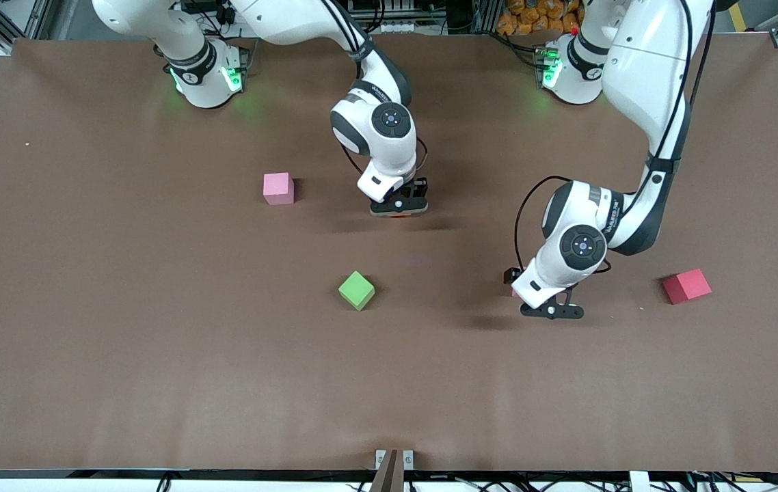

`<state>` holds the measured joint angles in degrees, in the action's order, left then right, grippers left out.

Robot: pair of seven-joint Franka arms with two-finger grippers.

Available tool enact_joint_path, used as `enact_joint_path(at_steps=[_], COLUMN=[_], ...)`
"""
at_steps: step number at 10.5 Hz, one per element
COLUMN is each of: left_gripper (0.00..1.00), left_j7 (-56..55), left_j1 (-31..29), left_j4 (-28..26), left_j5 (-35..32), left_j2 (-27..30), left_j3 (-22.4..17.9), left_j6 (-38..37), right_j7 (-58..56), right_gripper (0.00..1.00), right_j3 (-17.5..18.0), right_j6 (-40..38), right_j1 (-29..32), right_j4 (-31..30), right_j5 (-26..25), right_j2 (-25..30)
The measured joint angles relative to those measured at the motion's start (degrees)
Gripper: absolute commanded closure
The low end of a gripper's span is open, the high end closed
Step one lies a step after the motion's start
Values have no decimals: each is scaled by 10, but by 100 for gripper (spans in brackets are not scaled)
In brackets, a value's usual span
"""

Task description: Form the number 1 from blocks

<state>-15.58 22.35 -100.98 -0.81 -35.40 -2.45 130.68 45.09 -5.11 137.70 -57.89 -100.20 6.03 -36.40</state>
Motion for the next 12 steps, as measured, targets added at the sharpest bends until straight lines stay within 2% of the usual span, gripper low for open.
enact_joint_path(at_steps=[1, 2, 3, 6, 8, 9, 12], left_gripper=[31, 92, 100, 100, 100, 100, 100], left_j7=[0, 0, 0, 0, 0, 0, -42], left_j1=[0, 0, 1, 6, 10, 15, 55], left_j4=[0, 0, 0, 3, 8, 10, 14], left_j5=[0, 0, 0, 1, 2, 4, 18], left_j2=[-5, -9, -11, -11, -3, 3, 19], left_j3=[0, 0, 0, 2, 5, 7, 13], left_j6=[1, 3, 4, 5, 4, 2, -2], right_j7=[0, 0, 0, 0, 3, 4, 4], right_gripper=[34, 30, 1, 0, 0, 0, 0], right_j3=[0, 0, 0, 0, 0, 4, 32], right_j6=[0, 0, 0, 2, 4, 2, -8], right_j1=[0, 0, 0, 0, 7, 22, 124], right_j4=[-2, -6, -9, -10, -13, -23, -81], right_j5=[-6, -7, -8, -8, -8, -8, -8], right_j2=[0, 0, 0, 1, 20, 45, 136])
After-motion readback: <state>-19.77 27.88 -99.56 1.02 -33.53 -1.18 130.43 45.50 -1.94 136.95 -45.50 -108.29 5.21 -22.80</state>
